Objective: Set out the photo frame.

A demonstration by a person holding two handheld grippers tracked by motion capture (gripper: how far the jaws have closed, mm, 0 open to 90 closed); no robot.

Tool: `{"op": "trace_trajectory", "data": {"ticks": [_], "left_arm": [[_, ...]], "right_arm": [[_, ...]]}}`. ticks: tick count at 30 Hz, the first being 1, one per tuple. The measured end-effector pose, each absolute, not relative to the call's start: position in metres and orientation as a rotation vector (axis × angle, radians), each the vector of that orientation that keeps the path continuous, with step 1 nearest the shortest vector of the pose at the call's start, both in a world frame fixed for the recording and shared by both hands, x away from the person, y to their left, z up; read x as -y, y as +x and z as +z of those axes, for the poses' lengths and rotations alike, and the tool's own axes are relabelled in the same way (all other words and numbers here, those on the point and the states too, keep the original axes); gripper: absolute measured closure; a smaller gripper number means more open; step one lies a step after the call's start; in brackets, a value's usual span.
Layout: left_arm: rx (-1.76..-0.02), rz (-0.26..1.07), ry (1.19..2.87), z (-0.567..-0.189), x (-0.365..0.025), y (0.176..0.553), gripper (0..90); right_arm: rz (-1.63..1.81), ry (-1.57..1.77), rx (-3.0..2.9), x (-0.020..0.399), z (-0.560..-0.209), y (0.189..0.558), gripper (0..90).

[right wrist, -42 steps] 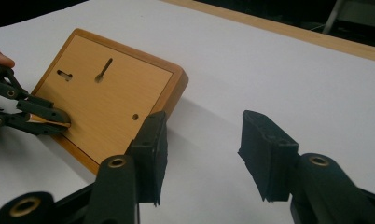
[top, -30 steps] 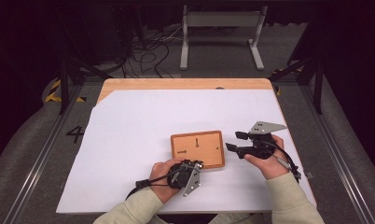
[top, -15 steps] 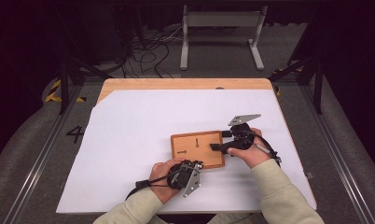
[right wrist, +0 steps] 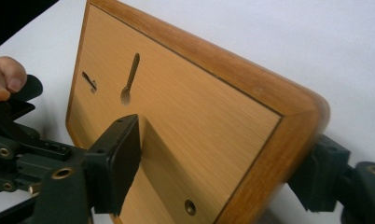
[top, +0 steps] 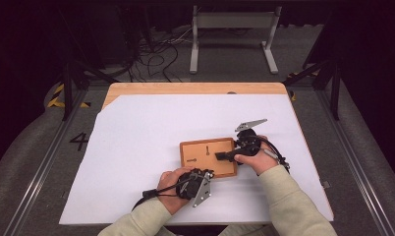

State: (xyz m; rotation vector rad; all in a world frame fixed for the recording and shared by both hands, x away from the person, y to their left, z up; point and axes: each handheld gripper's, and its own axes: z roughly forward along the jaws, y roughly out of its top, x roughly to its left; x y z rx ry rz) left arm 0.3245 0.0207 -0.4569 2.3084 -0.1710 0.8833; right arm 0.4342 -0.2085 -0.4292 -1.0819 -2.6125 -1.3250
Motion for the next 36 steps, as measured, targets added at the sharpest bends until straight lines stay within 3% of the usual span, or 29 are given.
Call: {"op": "trace_trajectory", "data": {"ticks": [3, 8, 17, 36], "left_arm": [[0.132, 0.816, 2.312, -0.456, -0.021, 0.326, 81.9], [0.048, 0.668, 2.304, -0.450, -0.031, 0.328, 65.3], [-0.151, 0.420, 2.192, -0.433, -0.081, 0.327, 58.2], [-0.488, 0.447, 1.992, -0.433, -0.164, 0.341, 53.2]], "right_arm": [[-1.322, -1.072, 2.610, 0.211, -0.427, 0.434, 30.4], [-1.314, -1.051, 2.626, 0.213, -0.424, 0.432, 32.8], [-1.318, -1.003, 2.691, 0.215, -0.417, 0.422, 36.2], [-1.379, -0.740, 2.915, 0.225, -0.403, 0.385, 48.8]]}}
